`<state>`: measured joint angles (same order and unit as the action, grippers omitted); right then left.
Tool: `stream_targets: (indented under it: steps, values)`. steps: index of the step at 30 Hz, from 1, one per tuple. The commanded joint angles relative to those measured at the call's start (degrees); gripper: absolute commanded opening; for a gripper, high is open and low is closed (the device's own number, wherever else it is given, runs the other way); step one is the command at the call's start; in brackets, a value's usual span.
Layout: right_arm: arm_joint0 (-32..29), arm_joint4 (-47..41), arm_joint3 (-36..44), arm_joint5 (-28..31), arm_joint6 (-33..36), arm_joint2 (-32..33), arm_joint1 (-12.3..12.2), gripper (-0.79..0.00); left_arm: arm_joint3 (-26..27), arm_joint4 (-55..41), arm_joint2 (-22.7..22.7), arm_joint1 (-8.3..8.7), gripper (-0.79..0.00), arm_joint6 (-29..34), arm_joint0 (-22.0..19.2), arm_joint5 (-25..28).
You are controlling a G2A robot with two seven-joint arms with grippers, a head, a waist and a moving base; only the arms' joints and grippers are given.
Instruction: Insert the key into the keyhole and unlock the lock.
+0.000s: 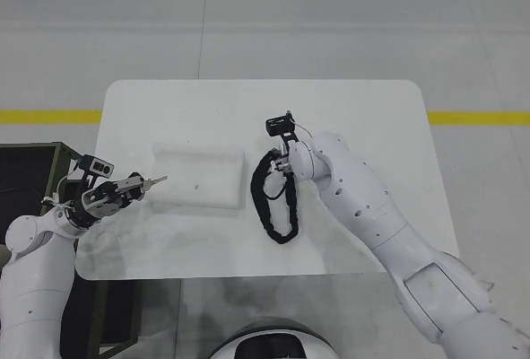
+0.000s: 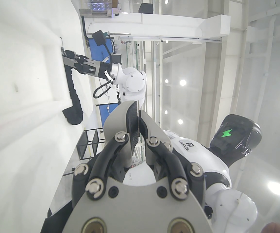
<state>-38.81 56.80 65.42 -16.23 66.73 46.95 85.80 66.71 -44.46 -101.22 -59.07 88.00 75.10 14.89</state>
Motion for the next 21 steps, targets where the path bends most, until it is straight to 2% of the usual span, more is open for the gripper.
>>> stream_targets:
  steps: [1, 6, 10, 12, 18, 19, 21]
  values:
    - [-0.9, -0.4, 1.5, 2.1, 0.7, 2.8, -0.3, -0.785, 0.0, 0.0, 0.0, 0.0, -0.785, 0.0, 0.0, 0.0]
    - [-5.9, -2.5, 10.5, 6.7, 4.9, 13.7, -2.5, -0.785, 0.0, 0.0, 0.0, 0.0, -0.785, 0.0, 0.0, 0.0]
    - [-11.5, -7.8, 18.5, 9.4, 8.4, 22.5, -4.0, -0.785, 0.0, 0.0, 0.0, 0.0, -0.785, 0.0, 0.0, 0.0]
    - [-13.8, -8.9, 21.6, 9.5, 7.3, 26.0, -4.6, -0.785, 0.0, 0.0, 0.0, 0.0, -0.785, 0.0, 0.0, 0.0]
    - [-13.8, -8.9, 21.6, 9.5, 7.3, 26.0, -4.6, -0.785, 0.0, 0.0, 0.0, 0.0, -0.785, 0.0, 0.0, 0.0]
    - [-16.6, -11.9, 24.5, 10.0, 3.7, 26.8, -4.5, -0.785, 0.0, 0.0, 0.0, 0.0, -0.785, 0.0, 0.0, 0.0]
    - [-20.6, -7.1, 28.8, 11.6, -2.3, 28.0, -5.0, -0.785, 0.0, 0.0, 0.0, 0.0, -0.785, 0.0, 0.0, 0.0]
